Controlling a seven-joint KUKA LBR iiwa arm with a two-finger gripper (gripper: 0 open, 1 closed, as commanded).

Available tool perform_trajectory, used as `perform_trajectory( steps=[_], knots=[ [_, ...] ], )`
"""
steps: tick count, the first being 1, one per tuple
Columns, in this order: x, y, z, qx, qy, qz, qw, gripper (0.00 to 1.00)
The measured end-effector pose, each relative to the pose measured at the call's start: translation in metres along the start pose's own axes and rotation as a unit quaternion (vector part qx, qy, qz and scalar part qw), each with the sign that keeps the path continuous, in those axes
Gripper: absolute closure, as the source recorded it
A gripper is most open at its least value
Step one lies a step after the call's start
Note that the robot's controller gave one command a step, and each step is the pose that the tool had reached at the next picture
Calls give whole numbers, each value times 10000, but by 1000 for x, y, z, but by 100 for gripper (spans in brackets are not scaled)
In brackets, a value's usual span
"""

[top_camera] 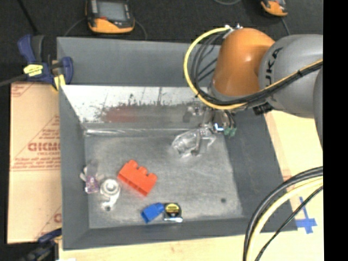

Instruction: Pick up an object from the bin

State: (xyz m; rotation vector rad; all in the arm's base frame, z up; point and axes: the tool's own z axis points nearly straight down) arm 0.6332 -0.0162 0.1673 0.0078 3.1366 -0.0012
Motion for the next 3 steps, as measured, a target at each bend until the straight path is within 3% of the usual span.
perform_trajectory(
  steps=[1,2,3],
  knots=[
    [-7,-37,93,1,20,-908,9959,0],
    [-9,-35,89,1,-10,-909,9959,100],
    [15,-30,-74,8,-20,-858,9963,100]
  ],
)
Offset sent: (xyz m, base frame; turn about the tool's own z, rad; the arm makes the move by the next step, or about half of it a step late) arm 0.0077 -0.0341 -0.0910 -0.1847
